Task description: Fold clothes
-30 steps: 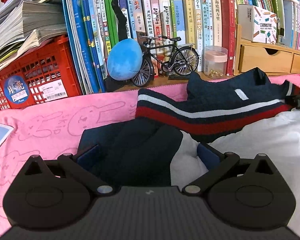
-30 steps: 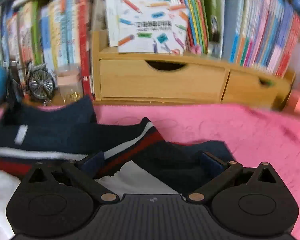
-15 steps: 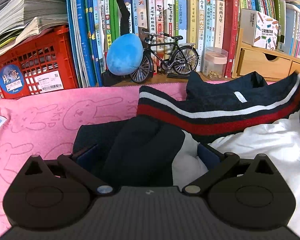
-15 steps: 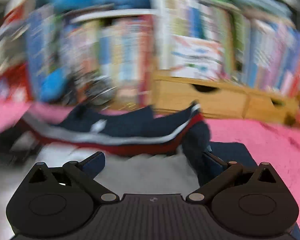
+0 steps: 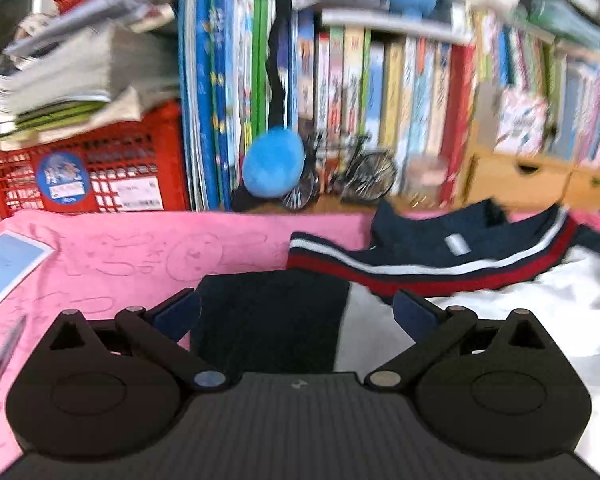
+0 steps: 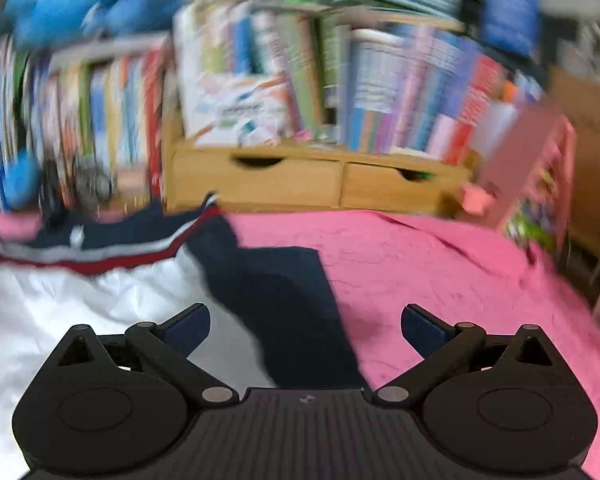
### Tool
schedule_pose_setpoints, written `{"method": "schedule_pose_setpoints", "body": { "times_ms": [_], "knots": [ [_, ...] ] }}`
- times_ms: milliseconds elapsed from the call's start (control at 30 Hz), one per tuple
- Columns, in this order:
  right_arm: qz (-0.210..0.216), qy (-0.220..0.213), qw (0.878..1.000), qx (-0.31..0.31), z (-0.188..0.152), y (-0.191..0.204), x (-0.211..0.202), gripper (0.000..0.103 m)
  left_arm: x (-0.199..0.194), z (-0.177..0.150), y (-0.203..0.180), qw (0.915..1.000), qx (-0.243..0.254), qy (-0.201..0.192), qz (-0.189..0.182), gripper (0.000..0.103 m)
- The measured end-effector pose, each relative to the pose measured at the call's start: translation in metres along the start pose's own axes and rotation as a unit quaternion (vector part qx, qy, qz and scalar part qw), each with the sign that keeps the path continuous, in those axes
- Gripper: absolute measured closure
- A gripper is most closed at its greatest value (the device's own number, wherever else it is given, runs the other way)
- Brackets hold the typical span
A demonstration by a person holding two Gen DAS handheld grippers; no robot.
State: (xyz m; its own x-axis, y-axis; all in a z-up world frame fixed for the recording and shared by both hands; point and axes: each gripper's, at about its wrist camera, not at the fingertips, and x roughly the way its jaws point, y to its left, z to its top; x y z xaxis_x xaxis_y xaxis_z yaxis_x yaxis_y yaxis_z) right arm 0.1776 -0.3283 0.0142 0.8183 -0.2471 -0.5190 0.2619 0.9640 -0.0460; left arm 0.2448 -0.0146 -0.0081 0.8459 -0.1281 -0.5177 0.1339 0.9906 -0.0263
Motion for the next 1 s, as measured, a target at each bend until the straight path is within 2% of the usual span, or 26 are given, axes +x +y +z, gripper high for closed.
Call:
{"method": "schedule_pose_setpoints", "body": {
  "times_ms": [100, 200, 267, 300, 367, 400, 467, 567, 600, 633, 667, 700, 733, 767, 800, 867, 967, 1000],
  "knots": [
    [0.081, -0.023, 0.996, 0.036, -0.013, -0.02, -0.021, 0.0, -0.032, -0.018, -0.007, 0.9987, 0.044, -0.017, 0.021, 0.0],
    [0.174, -0.022, 0.984, -0.009, -0.028, -0.003, -0.038, 0.001, -0.052, -0.041, -0.012, 0.9951, 0.083, -0.009, 0.053, 0.0],
    [0.212, 0.015, 0.976, -0.048, -0.037, 0.011, -0.041, 0.003, -0.054, -0.056, -0.012, 0.9937, 0.097, 0.02, 0.052, 0.0],
    [0.2, 0.027, 0.977, -0.07, -0.043, 0.017, -0.041, 0.003, -0.052, -0.062, -0.011, 0.9925, 0.103, 0.036, 0.055, 0.0],
    [0.136, 0.049, 0.985, -0.095, -0.05, 0.013, -0.031, 0.002, -0.043, -0.072, -0.009, 0.9881, 0.116, 0.059, 0.081, 0.0],
    [0.085, 0.066, 0.991, -0.077, -0.05, 0.0, -0.024, 0.002, -0.043, -0.076, -0.007, 0.9885, 0.114, 0.053, 0.084, 0.0],
    [-0.015, 0.099, 0.994, -0.04, -0.048, -0.027, -0.01, 0.001, -0.042, -0.078, -0.005, 0.9898, 0.108, 0.047, 0.081, 0.0],
    [-0.083, 0.09, 0.992, 0.008, -0.029, -0.044, -0.025, 0.003, -0.038, -0.078, -0.008, 0.9894, 0.111, 0.037, 0.086, 0.0],
    [-0.09, 0.055, 0.994, -0.011, -0.021, -0.036, -0.036, 0.003, -0.037, -0.077, -0.01, 0.989, 0.114, 0.035, 0.088, 0.0],
    [-0.071, 0.012, 0.997, -0.03, -0.012, -0.023, -0.046, 0.004, -0.037, -0.077, -0.01, 0.9888, 0.115, 0.034, 0.088, 0.0],
    [-0.032, -0.014, 0.999, -0.037, -0.005, -0.013, -0.052, 0.01, -0.036, -0.077, -0.01, 0.9892, 0.113, 0.035, 0.086, 0.0],
    [0.025, -0.012, 0.999, -0.033, 0.004, 0.0, -0.047, 0.013, -0.037, -0.078, -0.008, 0.99, 0.109, 0.036, 0.083, 0.0],
    [0.081, -0.009, 0.996, -0.029, 0.014, 0.013, -0.041, 0.026, -0.038, -0.078, -0.005, 0.9913, 0.1, 0.039, 0.077, 0.0],
    [0.106, 0.012, 0.994, -0.021, 0.022, 0.027, -0.024, 0.044, -0.038, -0.078, -0.001, 0.9926, 0.09, 0.042, 0.069, 0.0],
    [0.13, 0.033, 0.991, -0.013, 0.03, 0.041, -0.006, 0.051, -0.038, -0.078, 0.002, 0.9938, 0.08, 0.046, 0.062, 0.0],
    [0.12, 0.054, 0.991, -0.018, 0.041, 0.058, 0.034, 0.056, -0.037, -0.078, 0.007, 0.9951, 0.067, 0.051, 0.053, 0.0],
    [0.062, 0.077, 0.995, 0.007, 0.05, 0.052, 0.097, 0.062, -0.036, -0.078, 0.01, 0.9957, 0.059, 0.054, 0.047, 0.0],
    [0.062, 0.074, 0.995, 0.016, 0.045, 0.044, 0.106, 0.062, -0.036, -0.078, 0.009, 0.9956, 0.06, 0.053, 0.048, 0.0]
  ]
}}
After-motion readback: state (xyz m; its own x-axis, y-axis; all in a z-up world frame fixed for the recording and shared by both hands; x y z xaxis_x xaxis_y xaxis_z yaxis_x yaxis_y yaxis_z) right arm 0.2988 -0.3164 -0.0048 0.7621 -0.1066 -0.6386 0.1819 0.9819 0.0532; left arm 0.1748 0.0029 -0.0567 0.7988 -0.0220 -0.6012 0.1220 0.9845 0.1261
